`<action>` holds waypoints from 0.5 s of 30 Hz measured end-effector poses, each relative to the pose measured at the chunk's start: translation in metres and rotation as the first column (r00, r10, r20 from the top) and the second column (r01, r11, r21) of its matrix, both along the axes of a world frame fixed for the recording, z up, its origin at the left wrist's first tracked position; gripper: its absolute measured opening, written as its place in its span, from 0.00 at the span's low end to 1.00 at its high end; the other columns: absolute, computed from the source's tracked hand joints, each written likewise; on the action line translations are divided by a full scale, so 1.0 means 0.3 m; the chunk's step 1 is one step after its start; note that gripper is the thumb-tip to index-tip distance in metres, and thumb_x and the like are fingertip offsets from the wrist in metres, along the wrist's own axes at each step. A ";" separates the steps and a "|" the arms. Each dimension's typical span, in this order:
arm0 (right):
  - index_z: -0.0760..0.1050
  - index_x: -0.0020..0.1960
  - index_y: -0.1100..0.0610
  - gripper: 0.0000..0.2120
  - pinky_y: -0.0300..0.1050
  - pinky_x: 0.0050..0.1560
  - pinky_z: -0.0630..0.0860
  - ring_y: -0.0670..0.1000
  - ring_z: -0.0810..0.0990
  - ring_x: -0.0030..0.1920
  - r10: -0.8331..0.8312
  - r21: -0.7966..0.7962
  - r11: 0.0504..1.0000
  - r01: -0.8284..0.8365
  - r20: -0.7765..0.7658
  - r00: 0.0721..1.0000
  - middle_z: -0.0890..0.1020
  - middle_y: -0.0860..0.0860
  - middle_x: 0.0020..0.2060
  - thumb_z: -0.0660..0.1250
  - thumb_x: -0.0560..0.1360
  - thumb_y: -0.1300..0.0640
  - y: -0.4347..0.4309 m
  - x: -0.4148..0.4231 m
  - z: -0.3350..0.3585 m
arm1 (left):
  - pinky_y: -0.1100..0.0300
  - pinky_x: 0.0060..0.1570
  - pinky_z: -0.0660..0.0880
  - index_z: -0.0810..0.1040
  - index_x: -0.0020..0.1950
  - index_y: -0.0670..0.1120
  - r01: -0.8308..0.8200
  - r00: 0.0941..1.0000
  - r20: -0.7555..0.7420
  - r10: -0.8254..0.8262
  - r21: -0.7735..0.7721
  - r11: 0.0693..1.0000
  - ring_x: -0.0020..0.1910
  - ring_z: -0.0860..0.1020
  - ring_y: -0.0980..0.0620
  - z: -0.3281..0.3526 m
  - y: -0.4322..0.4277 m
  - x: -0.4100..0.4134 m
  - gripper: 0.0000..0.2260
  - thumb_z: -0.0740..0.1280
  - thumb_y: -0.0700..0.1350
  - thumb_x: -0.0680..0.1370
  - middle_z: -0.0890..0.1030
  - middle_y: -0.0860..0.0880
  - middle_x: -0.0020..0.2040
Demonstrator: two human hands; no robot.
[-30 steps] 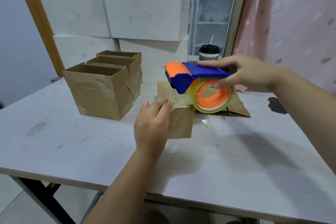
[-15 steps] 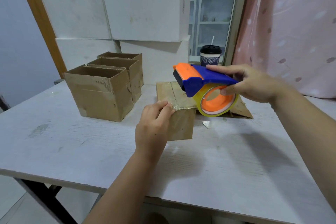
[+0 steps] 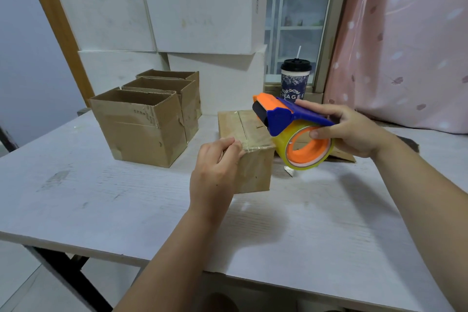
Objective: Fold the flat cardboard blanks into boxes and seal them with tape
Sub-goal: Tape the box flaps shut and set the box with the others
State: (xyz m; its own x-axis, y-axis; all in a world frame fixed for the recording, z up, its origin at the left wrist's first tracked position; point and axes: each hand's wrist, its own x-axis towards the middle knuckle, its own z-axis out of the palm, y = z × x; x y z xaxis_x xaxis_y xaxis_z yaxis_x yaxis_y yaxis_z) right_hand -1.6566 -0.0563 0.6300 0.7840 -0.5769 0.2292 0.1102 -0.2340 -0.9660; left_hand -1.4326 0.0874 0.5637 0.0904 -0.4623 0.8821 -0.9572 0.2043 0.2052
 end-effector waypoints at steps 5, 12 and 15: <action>0.80 0.59 0.45 0.29 0.38 0.44 0.79 0.46 0.82 0.48 -0.037 0.085 0.996 0.030 0.076 0.996 0.83 0.46 0.54 0.68 0.64 0.70 -0.008 0.003 -0.073 | 0.47 0.33 0.78 0.82 0.47 0.36 -0.006 1.000 0.015 0.007 -0.010 1.000 0.44 0.80 0.39 0.000 0.001 0.001 0.04 0.71 0.34 0.74 0.82 0.40 0.47; 0.78 0.61 0.48 0.29 0.39 0.49 0.78 0.47 0.81 0.54 -0.131 0.146 0.984 0.104 0.183 0.974 0.82 0.47 0.57 0.70 0.63 0.69 0.005 0.028 -0.145 | 0.50 0.42 0.78 0.82 0.49 0.36 -0.029 0.999 0.039 0.030 -0.038 0.999 0.43 0.79 0.40 -0.008 -0.011 0.006 0.07 0.71 0.39 0.74 0.81 0.41 0.47; 0.80 0.59 0.47 0.28 0.38 0.50 0.78 0.47 0.81 0.55 -0.144 0.169 0.979 0.111 0.194 0.970 0.82 0.47 0.58 0.69 0.64 0.70 0.015 0.039 -0.155 | 0.56 0.46 0.73 0.77 0.59 0.39 -0.035 0.996 0.083 0.035 0.003 0.999 0.43 0.77 0.41 -0.018 -0.009 0.007 0.22 0.77 0.45 0.68 0.80 0.41 0.48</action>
